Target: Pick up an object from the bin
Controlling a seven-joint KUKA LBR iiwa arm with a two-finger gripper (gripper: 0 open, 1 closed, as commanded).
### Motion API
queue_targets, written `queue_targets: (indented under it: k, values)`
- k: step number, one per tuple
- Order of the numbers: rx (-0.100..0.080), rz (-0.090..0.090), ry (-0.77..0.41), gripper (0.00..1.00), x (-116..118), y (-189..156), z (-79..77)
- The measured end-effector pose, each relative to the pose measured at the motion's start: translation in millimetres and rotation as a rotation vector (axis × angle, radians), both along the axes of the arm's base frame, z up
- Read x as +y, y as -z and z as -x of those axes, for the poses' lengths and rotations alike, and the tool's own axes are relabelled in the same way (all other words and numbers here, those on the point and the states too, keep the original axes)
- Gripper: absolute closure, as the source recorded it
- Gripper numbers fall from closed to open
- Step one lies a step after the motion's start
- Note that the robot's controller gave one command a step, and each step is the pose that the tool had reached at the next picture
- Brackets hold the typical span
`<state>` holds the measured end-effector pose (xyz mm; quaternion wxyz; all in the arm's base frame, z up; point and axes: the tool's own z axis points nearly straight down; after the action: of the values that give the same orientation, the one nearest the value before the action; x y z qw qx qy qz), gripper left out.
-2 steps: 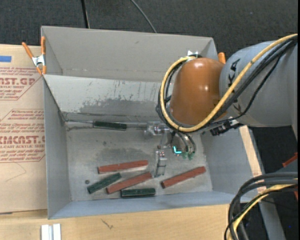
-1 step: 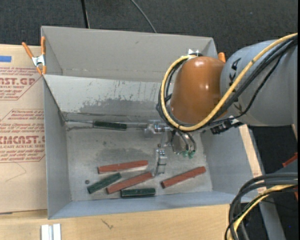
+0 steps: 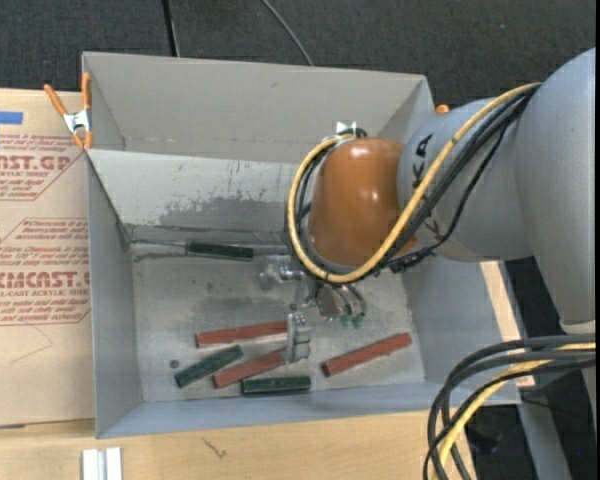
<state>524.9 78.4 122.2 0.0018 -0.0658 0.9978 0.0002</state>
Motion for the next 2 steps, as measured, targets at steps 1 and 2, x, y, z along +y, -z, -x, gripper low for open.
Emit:
queue_targets:
  k: [1, 2]
  values:
    - [0.006, 0.001, -0.076, 0.00, 8.1, 20.3, -1.1]
    - [0.003, -0.001, -0.063, 0.00, 23.9, 12.0, -5.8]
